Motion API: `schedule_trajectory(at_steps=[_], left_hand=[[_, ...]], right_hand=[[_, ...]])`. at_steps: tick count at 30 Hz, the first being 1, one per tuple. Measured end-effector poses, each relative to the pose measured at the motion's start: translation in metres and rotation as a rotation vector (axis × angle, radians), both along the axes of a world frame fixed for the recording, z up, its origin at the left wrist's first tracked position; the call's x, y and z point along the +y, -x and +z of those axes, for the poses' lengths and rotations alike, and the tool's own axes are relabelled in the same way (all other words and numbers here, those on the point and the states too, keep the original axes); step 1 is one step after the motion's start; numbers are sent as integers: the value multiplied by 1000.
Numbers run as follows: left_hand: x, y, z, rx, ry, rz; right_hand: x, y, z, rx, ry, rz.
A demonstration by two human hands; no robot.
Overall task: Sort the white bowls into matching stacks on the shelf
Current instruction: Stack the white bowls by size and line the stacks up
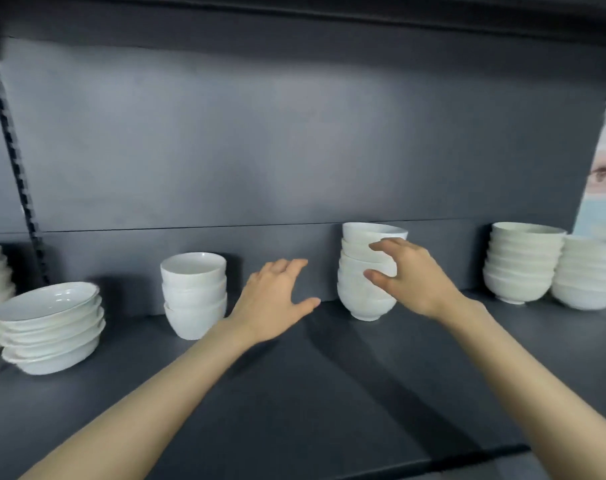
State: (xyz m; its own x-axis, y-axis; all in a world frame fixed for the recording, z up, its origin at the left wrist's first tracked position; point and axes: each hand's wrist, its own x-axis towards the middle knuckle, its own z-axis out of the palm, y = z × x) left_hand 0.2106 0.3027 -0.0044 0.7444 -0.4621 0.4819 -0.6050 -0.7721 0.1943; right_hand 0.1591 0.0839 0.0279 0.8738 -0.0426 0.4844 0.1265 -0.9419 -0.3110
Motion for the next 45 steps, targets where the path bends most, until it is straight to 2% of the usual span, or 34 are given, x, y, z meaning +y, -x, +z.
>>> schedule_trajectory(at_steps=[5, 11, 15, 19, 23, 27, 31, 45], left_hand=[[-29, -30, -11, 147, 69, -138], [-66, -65, -33, 410, 280, -233], [-90, -82, -43, 577, 431, -318], [-110, -100, -54, 661, 563, -315], [-126, -111, -66, 684, 680, -358], [-133, -116, -71, 686, 738, -384], [-137, -115, -76, 659, 756, -375], [-127, -92, -63, 531, 834, -396]], right_hand=[[-23, -2, -4, 40, -37, -127], [-45, -28, -13, 65, -106, -159], [-60, -48, -19, 62, -305, -101], [-69, -70, -23, 92, -536, 18], [-79, -92, -29, 141, -707, 160], [-83, -104, -40, 175, -788, 287], [-86, -111, -50, 198, -821, 337], [-72, -97, -37, 94, -845, 453]])
